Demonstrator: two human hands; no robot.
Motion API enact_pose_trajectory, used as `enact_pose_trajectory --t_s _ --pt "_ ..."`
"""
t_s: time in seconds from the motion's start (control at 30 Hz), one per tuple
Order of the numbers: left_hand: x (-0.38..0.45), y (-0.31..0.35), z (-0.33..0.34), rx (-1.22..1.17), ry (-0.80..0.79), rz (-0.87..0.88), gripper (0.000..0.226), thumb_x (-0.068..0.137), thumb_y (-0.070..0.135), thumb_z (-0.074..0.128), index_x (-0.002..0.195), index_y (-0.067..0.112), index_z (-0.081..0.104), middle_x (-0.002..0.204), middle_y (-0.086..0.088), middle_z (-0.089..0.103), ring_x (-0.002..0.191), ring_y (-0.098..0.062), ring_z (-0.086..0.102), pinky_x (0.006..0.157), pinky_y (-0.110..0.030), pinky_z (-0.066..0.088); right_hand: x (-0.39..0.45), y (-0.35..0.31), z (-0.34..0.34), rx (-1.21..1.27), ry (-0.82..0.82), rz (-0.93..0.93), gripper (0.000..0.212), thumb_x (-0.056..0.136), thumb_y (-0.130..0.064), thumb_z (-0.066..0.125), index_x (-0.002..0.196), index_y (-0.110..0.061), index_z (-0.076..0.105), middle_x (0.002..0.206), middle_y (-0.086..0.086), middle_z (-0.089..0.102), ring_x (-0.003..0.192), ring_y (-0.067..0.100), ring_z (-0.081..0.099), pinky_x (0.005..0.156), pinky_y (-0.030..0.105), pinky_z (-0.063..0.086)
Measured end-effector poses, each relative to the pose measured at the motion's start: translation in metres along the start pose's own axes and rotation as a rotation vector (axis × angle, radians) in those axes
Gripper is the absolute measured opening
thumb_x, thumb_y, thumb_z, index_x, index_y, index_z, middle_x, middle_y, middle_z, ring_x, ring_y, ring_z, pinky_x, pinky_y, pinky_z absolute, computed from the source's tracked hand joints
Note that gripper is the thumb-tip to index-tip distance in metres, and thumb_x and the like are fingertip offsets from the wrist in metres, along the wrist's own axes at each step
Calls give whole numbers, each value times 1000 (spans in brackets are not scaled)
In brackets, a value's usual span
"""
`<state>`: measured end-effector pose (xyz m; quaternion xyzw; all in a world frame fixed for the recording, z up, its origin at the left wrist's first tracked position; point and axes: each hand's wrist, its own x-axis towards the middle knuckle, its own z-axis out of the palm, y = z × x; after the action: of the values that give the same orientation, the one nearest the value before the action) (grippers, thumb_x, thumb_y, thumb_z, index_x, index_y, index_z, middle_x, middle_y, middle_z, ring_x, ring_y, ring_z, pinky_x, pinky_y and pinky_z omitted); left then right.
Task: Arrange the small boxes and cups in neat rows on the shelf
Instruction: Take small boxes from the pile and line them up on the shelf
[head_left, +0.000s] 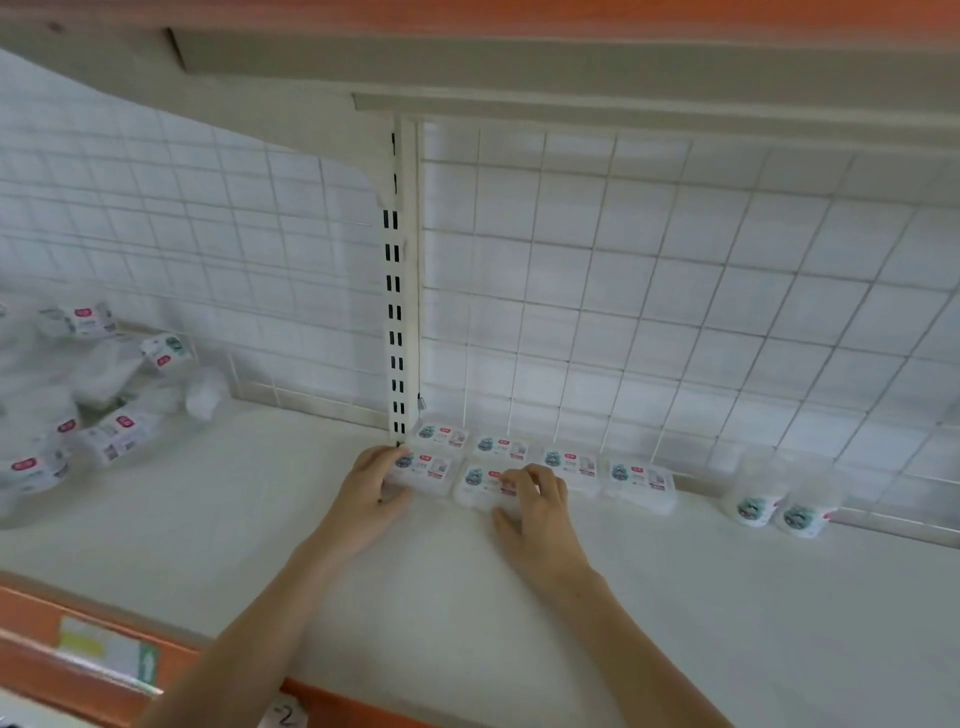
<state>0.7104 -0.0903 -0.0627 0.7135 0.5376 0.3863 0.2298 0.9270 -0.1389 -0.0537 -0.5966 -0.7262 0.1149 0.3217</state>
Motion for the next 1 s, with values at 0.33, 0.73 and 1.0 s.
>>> enact_pose_trajectory --t_s 0.33,0.73,1.0 --pt "2 0 5 33 46 50 49 76 16 73 120 5 54 122 -8 47 104 -11 45 91 -16 32 1 0 8 -58 22 24 35 87 -12 57 122 -8 52 127 10 40 121 27 32 97 28 36" --pt "-6 5 3 5 11 99 82 67 39 67 136 11 33 130 -6 31 113 1 31 96 -13 28 -3 -14 1 -200 45 47 66 71 -50 40 121 -8 50 125 11 46 116 31 40 89 37 44" --pt "-23 40 -6 302 61 347 48 79 45 38 106 12 58 104 -4 58 96 -23 60 77 -34 49 -31 -22 -37 -290 -98 71 45 90 -36 49 132 -20 44 137 -3 44 127 17 36 103 30 28"
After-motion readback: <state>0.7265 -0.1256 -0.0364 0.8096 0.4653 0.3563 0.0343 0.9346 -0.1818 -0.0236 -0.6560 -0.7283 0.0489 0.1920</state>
